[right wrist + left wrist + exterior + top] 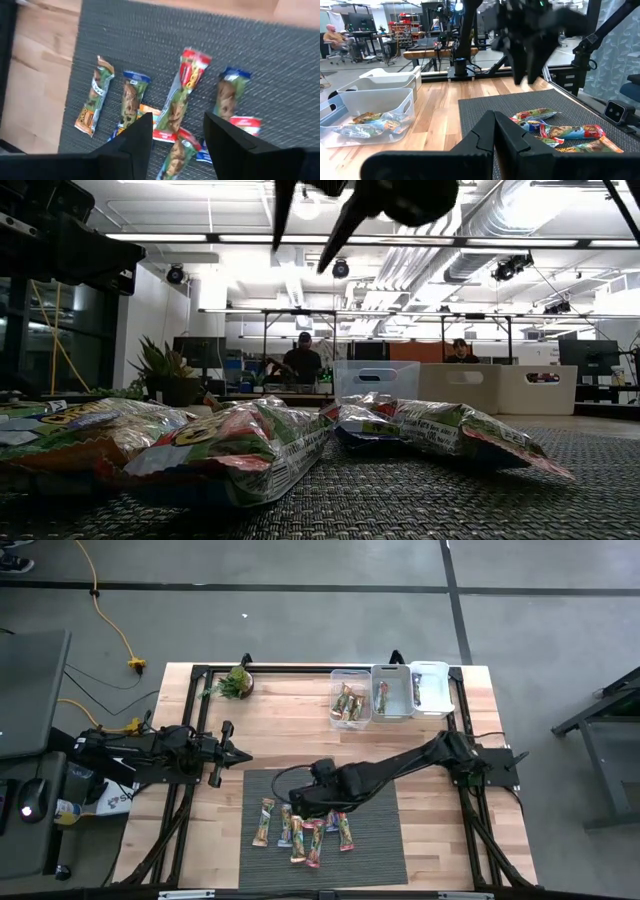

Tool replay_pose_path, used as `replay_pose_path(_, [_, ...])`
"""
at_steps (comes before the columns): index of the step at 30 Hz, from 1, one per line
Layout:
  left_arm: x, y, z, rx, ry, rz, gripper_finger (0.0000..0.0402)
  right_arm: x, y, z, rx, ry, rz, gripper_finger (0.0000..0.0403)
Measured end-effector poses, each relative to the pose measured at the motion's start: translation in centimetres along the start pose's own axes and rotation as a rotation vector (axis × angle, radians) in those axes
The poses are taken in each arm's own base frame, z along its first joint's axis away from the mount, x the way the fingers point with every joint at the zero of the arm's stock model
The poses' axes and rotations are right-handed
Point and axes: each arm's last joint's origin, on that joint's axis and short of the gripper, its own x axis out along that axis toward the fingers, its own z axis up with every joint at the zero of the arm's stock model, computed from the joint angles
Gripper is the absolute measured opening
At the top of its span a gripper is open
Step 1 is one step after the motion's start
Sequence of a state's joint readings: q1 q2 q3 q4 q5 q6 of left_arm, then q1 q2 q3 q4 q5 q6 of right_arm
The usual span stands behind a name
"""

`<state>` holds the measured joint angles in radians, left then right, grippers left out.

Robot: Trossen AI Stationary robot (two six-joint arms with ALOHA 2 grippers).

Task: Pick and place Granola Bars by type
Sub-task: Put the blue granola bar into the white bin

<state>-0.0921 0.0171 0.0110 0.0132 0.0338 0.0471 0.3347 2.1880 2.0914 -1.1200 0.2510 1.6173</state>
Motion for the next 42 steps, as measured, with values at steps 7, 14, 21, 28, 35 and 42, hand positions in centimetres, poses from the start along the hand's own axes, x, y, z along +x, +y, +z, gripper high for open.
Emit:
replay_pose_path(7, [0.0,0.0,0.0,0.000,0.000,0.000,0.0001,3.0,0.0,-1.2,0.045,0.067,-0.053,0.0158])
replay_pose_path(14, [0.0,0.0,0.0,0.000,0.000,0.000,0.0001,3.3,-0.9,-0.1,0.011,0.061,-0.158,0.0158])
replay_pose_path(21, [0.0,0.0,0.0,0.000,0.000,0.000,0.0001,4.4,-1.5,1.3,-0.058,0.128,-0.233,0.0159])
replay_pose_path(28, [0.0,0.0,0.0,0.000,0.000,0.000,0.0001,6.0,-2.2,2.3,-0.061,0.143,-0.280,0.0203])
replay_pose_path(35, [0.0,0.0,0.0,0.000,0.000,0.000,0.0001,8.2,-3.1,2.0,-0.001,0.211,-0.274,0.0249])
replay_pose_path(42, [0.0,0.0,0.0,0.000,0.000,0.000,0.0001,9.6,-3.6,1.6,0.020,0.229,-0.255,0.0252])
